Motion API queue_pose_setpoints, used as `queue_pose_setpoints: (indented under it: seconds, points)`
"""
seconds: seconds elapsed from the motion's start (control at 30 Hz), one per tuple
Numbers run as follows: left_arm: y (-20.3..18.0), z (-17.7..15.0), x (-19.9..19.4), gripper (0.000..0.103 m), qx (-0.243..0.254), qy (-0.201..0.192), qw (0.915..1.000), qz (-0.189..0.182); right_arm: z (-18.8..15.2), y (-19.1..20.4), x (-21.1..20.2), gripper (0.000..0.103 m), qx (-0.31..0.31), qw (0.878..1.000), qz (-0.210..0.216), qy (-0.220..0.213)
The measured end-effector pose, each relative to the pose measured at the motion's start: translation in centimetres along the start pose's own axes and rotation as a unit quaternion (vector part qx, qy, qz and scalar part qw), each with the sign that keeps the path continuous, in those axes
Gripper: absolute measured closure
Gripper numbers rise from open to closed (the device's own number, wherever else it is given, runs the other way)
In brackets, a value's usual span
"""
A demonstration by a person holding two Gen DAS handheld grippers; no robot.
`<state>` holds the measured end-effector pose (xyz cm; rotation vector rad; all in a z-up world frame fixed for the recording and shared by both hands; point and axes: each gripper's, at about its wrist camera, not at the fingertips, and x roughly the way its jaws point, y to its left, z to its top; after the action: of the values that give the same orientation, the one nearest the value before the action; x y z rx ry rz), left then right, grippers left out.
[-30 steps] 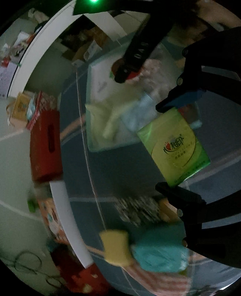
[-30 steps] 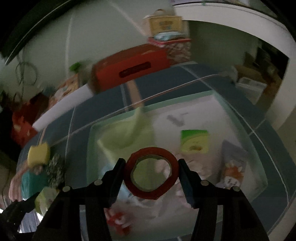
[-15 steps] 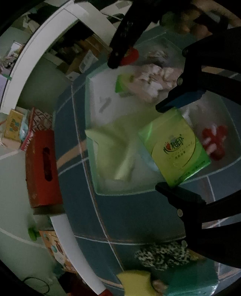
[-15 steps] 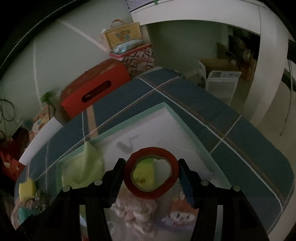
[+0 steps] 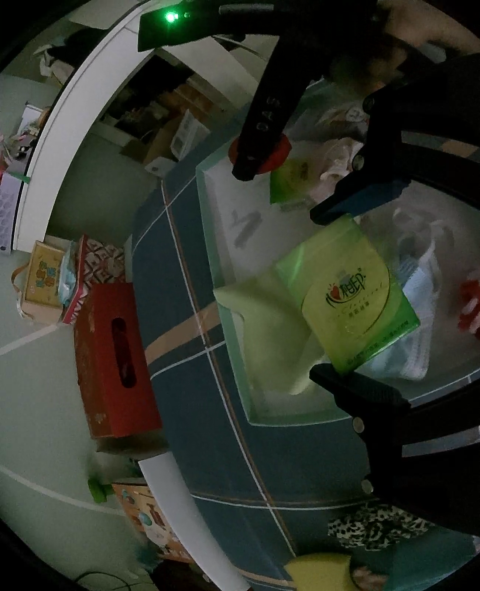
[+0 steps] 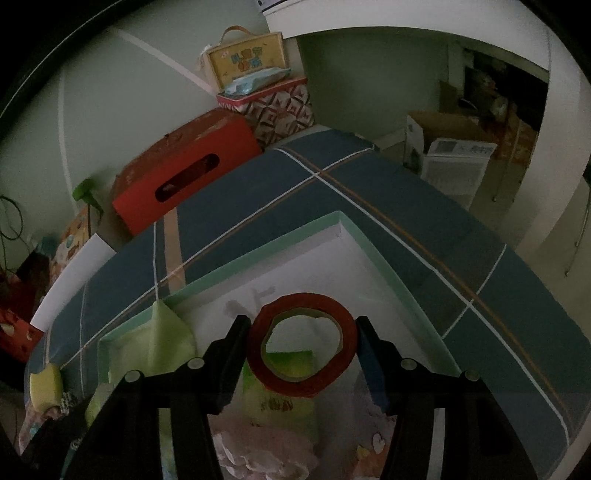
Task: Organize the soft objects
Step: 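Open the right gripper over the tray releasing the tape roll while the left gripper carries the tissue pack there, then open the left gripper releasing the green tissue pack into the tray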
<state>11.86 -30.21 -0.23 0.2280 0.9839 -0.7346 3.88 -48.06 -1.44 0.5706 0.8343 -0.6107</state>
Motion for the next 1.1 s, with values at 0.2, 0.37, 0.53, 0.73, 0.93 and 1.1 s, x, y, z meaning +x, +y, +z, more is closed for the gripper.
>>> queue_pose_setpoints:
  seconds: [0.2,0.37,0.53,0.73,0.93,1.1]
  points:
    - [0.5,-0.2,0.3,0.024,-0.008,0.007,0.9999,-0.001,0.1,0.3,-0.6,0.029,-0.008,1.0,-0.01,-0.009]
    - [0.6,-0.1,-0.4,0.018,-0.013,0.007,0.9999,-0.007,0.2,0.4,-1.5,0.021,-0.009,1.0,0.004,-0.007]
    - [2.1,-0.2,-1.4,0.011,-0.046,0.009,0.9988,-0.015,0.0,0.7,-2.3,0.005,-0.018,1.0,-0.016,0.008]
    - [4.9,-0.8,-3.2,0.01,-0.093,0.008,0.9956,0.007,-0.8,1.4,-3.6,0.0,-0.034,0.999,-0.02,0.012]
    - [7.5,-2.6,-5.2,0.008,-0.13,0.011,0.9911,0.027,-2.3,3.1,-5.2,0.0,-0.049,0.999,0.004,0.017]
    - [9.6,-4.0,-7.5,0.008,-0.147,0.016,0.9877,0.05,-3.1,5.1,-6.7,0.0,-0.073,0.997,0.015,0.008]
